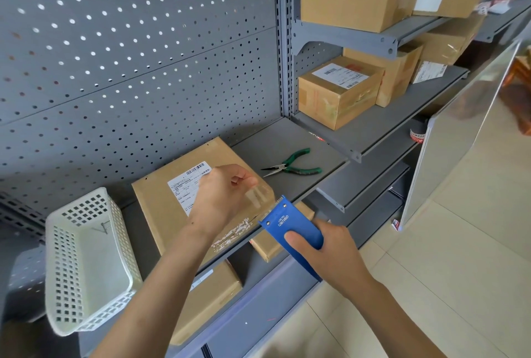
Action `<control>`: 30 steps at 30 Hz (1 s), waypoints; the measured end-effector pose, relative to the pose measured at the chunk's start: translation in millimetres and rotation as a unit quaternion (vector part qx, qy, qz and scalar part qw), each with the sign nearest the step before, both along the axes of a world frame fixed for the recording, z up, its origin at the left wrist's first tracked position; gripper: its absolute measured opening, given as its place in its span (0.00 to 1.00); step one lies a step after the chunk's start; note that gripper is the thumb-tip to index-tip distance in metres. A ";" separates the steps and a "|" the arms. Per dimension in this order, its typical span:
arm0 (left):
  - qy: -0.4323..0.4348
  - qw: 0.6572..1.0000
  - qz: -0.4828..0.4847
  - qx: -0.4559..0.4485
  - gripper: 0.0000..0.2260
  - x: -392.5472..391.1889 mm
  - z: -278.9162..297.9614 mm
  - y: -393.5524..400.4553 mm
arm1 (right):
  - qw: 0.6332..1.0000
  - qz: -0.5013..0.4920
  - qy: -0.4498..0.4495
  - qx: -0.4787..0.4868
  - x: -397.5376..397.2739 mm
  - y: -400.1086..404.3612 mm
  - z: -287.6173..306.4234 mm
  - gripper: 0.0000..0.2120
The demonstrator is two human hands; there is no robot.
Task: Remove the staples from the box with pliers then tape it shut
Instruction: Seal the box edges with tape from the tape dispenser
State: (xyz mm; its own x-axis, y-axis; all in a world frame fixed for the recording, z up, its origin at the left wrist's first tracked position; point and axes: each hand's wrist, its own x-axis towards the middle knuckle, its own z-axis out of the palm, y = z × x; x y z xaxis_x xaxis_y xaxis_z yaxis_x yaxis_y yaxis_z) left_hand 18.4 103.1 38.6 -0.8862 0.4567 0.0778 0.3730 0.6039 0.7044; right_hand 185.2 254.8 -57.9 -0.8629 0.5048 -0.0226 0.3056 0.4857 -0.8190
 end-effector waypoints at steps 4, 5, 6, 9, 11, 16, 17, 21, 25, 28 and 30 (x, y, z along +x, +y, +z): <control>-0.006 0.999 -0.021 -0.031 0.06 -6.6 -0.7 6.9 | 0.999 -0.001 -0.006 -0.034 -2.8 -1.4 -3.6 0.28; -0.010 0.999 -0.024 -0.038 0.06 -8.3 -1.8 8.2 | 0.999 -0.002 -0.008 -0.039 -3.7 -1.6 -4.6 0.26; -0.014 0.999 -0.024 -0.044 0.06 -10.4 -3.6 9.7 | 0.999 -0.002 -0.010 -0.045 -4.7 -1.8 -5.4 0.24; -0.016 0.998 -0.022 -0.065 0.07 -16.3 -8.9 12.1 | 0.998 -0.003 -0.013 -0.064 -7.4 -3.0 -6.2 0.22; -0.020 0.997 -0.023 -0.073 0.09 -20.3 -13.0 13.1 | 0.997 -0.002 -0.016 -0.073 -8.5 -4.1 -6.3 0.22; -0.022 0.995 -0.023 -0.095 0.08 -25.9 -22.0 14.2 | 0.996 0.002 -0.026 -0.089 -10.0 -3.6 -7.4 0.23; -0.024 0.995 -0.022 -0.097 0.06 -26.4 -23.5 14.2 | 0.995 0.004 -0.027 -0.092 -10.6 -3.6 -7.6 0.23; -0.033 0.994 -0.017 -0.098 0.05 -30.8 -30.3 13.3 | 0.994 0.007 -0.028 -0.104 -12.8 -4.3 -9.4 0.26; -0.040 0.994 -0.016 -0.101 0.05 -32.7 -33.4 13.3 | 0.991 0.002 -0.027 -0.131 -12.6 -5.7 -9.8 0.31; -0.047 0.993 -0.017 -0.104 0.05 -34.1 -34.3 13.3 | 0.991 0.002 -0.029 -0.132 -13.3 -5.4 -10.1 0.34; -0.048 0.993 -0.018 -0.103 0.05 -35.4 -35.0 13.0 | 0.991 0.002 -0.027 -0.131 -13.8 -4.8 -11.9 0.32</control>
State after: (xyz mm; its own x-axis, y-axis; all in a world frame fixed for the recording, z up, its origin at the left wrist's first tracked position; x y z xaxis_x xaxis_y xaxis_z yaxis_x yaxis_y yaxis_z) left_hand -17.0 116.1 3.7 -0.8677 0.4857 -0.1055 0.3339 0.7269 0.6002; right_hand 171.4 249.9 -69.8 -0.8585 0.4729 -0.1986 0.3507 0.2586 -0.9001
